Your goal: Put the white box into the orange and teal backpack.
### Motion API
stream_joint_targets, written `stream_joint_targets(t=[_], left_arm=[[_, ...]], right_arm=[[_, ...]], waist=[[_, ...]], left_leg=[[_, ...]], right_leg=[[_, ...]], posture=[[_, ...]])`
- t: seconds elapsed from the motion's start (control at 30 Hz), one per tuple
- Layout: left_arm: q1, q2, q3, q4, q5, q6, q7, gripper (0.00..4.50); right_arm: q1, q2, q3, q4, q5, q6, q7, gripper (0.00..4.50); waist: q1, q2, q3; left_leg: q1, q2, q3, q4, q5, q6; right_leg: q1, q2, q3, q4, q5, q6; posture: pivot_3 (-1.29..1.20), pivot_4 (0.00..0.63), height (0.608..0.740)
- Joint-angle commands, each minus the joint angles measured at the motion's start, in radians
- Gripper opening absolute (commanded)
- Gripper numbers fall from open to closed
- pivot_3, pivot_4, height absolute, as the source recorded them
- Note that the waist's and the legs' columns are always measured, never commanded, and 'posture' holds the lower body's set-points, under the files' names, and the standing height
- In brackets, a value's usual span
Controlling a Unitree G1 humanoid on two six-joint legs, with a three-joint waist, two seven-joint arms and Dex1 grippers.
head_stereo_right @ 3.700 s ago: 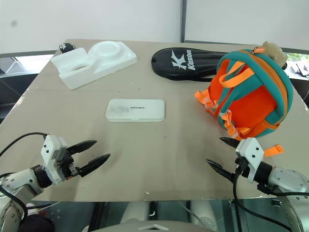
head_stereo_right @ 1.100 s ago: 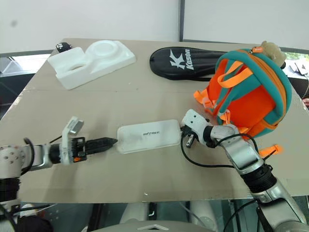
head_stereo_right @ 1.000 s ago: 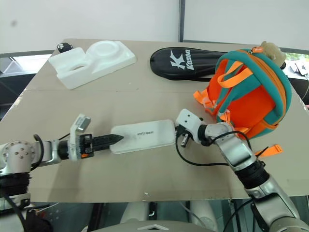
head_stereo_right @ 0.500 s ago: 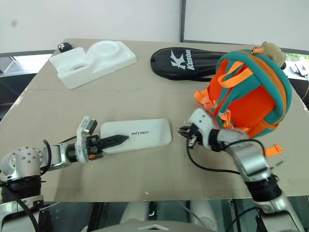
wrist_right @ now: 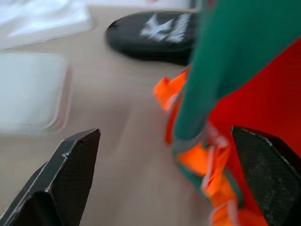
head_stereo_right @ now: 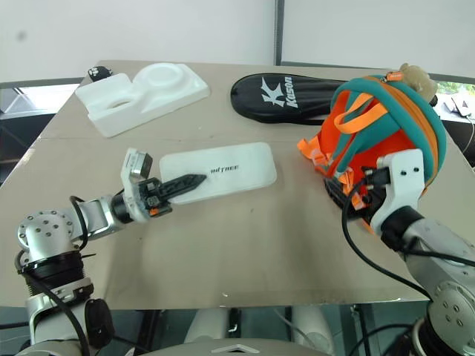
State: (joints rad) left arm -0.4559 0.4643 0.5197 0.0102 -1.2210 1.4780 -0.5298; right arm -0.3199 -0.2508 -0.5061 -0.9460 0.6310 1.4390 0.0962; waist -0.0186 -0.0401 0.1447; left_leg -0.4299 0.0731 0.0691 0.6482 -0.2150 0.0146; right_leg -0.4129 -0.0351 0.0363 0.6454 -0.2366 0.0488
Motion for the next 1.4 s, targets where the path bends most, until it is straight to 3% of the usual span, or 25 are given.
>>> stream_joint_targets(t=[0.03, 0.1, 0.2, 0.43, 0.47, 0.57, 0.73, 0.97, 1.1, 1.2, 1.4], left_arm=[[-0.038, -0.014, 0.017, -0.054, -0.060, -0.048, 0.037, 1.06], [-0.052, -0.020, 0.019, -0.068, -0.068, -0.075, 0.067, 1.06], [-0.066, -0.035, 0.031, -0.084, -0.102, -0.111, 0.117, 1.06], [-0.035, -0.111, 0.054, -0.171, -0.225, -0.248, 0.293, 1.06], [-0.025, -0.114, 0.055, -0.180, -0.242, -0.266, 0.312, 1.06], [0.001, -0.114, 0.058, -0.200, -0.264, -0.333, 0.348, 1.06], [-0.018, -0.107, 0.054, -0.170, -0.174, -0.490, 0.358, 1.06], [-0.002, -0.064, 0.057, -0.189, -0.139, -0.607, 0.306, 1.06], [0.091, 0.054, 0.100, -0.257, -0.137, -0.614, 0.215, 1.06], [0.186, 0.213, 0.178, -0.279, -0.152, -0.586, 0.062, 1.06], [0.309, 0.541, 0.351, -0.223, -0.258, -0.430, -0.287, 1.06]], right_arm=[[-0.128, 0.036, 0.078, 0.193, -0.130, -0.151, -0.116, 4.39], [-0.184, 0.047, 0.107, 0.303, -0.172, -0.229, -0.128, 4.39], [-0.190, 0.006, 0.183, 0.403, -0.240, -0.376, -0.096, 3.56], [-0.227, -0.068, 0.270, 0.573, -0.284, -0.639, 0.048, 0.15], [-0.239, -0.079, 0.279, 0.588, -0.277, -0.668, 0.084, 0.04], [-0.293, -0.110, 0.303, 0.628, -0.226, -0.762, 0.237, 0.04], [-0.424, -0.099, 0.309, 0.682, -0.080, -0.900, 0.493, 0.00], [-0.482, -0.151, 0.353, 0.666, 0.144, -0.822, 0.769, 0.00], [-0.393, -0.239, 0.481, 0.648, 0.079, -0.842, 0.900, 0.00], [-0.319, -0.314, 0.589, 0.661, -0.026, -0.918, 0.991, 0.00], [-0.296, -0.341, 0.606, 0.689, -0.036, -0.926, 1.034, 0.00]], waist=[[0.000, 0.000, 0.000], [0.001, 0.000, 0.000], [0.009, 0.000, 0.000], [0.003, 0.001, 0.001], [0.001, 0.001, 0.001], [-0.002, 0.002, 0.001], [0.001, 0.002, 0.002], [0.007, 0.003, 0.003], [0.006, 0.003, 0.003], [0.005, 0.002, 0.004], [0.006, 0.003, 0.007]], left_leg=[[0.000, 0.000, 0.000, 0.000, 0.000, 0.000], [-0.001, 0.000, 0.001, -0.001, 0.000, 0.000], [-0.003, -0.001, 0.001, -0.002, 0.000, 0.000], [-0.002, -0.001, 0.002, -0.003, 0.000, 0.000], [-0.002, -0.001, 0.002, -0.003, 0.000, 0.000], [-0.001, 0.000, 0.002, -0.003, 0.000, 0.000], [-0.001, 0.000, 0.002, -0.003, 0.000, 0.000], [-0.003, 0.000, 0.002, -0.006, 0.000, 0.000], [-0.003, 0.000, 0.002, -0.008, 0.000, 0.000], [-0.002, 0.000, 0.003, -0.008, 0.000, 0.000], [-0.001, 0.001, 0.004, -0.007, 0.000, 0.000]], right_leg=[[0.000, 0.000, 0.000, 0.000, 0.000, 0.000], [-0.001, 0.000, 0.001, -0.001, 0.002, 0.003], [-0.001, 0.000, 0.001, -0.001, 0.002, 0.004], [-0.001, 0.000, 0.002, -0.003, 0.002, 0.005], [-0.001, 0.000, 0.002, -0.002, 0.002, 0.005], [-0.001, 0.002, 0.003, -0.002, 0.002, 0.005], [-0.001, 0.002, 0.004, -0.002, 0.002, 0.005], [-0.002, 0.002, 0.003, -0.005, 0.002, 0.005], [-0.002, 0.001, 0.002, -0.006, 0.002, 0.005], [-0.003, 0.001, 0.002, -0.006, 0.001, 0.004], [-0.005, 0.000, 0.002, -0.004, -0.001, 0.000]], posture=[[0.00, 0.150, 0.740], [0.00, 0.150, 0.740], [0.00, 0.150, 0.740], [0.00, 0.150, 0.740], [0.00, 0.150, 0.740], [0.00, 0.150, 0.740], [0.00, 0.150, 0.740], [0.00, 0.150, 0.740], [0.00, 0.150, 0.740], [0.00, 0.150, 0.740], [0.00, 0.150, 0.740]])
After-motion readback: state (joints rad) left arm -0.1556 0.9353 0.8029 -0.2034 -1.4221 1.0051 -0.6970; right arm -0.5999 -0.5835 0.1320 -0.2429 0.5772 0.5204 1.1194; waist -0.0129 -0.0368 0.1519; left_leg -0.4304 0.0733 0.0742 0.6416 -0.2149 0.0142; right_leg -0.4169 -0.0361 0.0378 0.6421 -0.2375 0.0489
